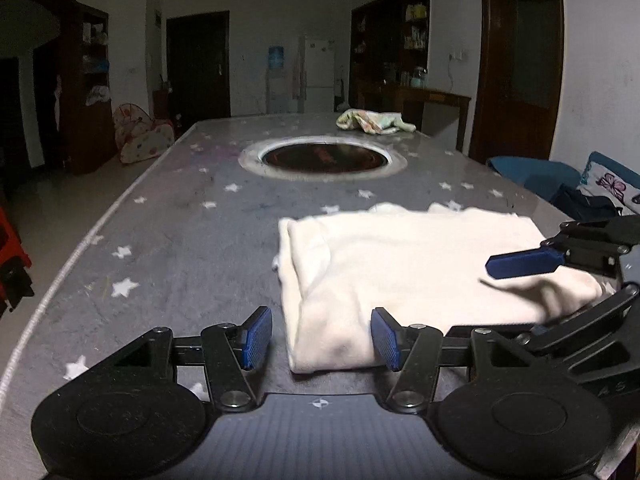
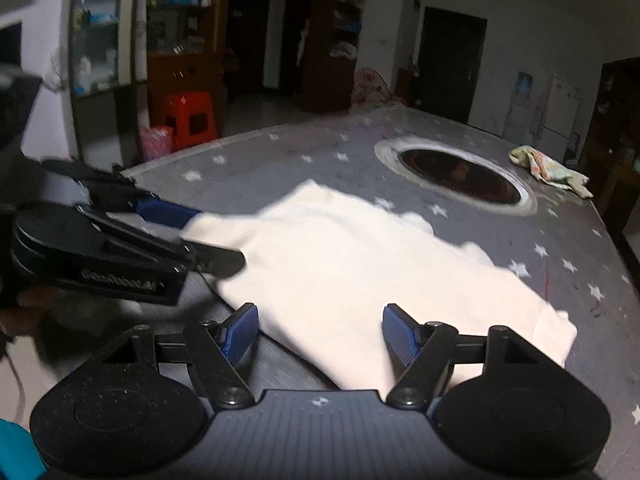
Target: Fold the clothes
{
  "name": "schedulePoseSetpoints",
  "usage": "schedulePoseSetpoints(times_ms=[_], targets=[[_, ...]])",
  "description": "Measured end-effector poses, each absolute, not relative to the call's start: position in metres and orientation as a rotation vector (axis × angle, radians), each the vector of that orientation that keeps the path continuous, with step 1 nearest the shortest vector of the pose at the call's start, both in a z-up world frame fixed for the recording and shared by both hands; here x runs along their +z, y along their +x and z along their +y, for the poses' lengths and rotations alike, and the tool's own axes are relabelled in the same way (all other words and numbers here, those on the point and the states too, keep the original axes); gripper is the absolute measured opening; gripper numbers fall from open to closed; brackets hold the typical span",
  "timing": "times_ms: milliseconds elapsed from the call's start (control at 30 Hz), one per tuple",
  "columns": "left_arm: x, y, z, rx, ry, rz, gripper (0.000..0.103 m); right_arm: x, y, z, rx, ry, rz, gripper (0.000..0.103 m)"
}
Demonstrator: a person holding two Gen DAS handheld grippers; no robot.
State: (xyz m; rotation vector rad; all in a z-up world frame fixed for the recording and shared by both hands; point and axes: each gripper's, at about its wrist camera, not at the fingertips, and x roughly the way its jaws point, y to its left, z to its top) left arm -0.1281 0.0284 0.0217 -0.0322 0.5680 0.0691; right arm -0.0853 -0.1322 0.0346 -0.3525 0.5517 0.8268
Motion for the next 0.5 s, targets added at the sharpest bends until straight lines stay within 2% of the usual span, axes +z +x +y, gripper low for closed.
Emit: schedulePoseSetpoints(times_ms=[133, 367, 500], targets=[[0.022, -0.125, 0.036, 0.098, -0.050, 0.572, 0.058, 0.045, -0.084, -0.128, 0.815, -0.346, 0.515, 0.070], [0.017, -0.126, 0.053, 0.092, -0.129, 0.619, 0.059, 0.028, -0.076, -0.113, 0.836, -0.385, 0.585, 0.069], [0.027, -0.129, 0.065, 0.097, -0.194, 0.602, 0.062, 0.040, -0.084, -0.110, 0.859, -0.404, 0.549, 0.067]])
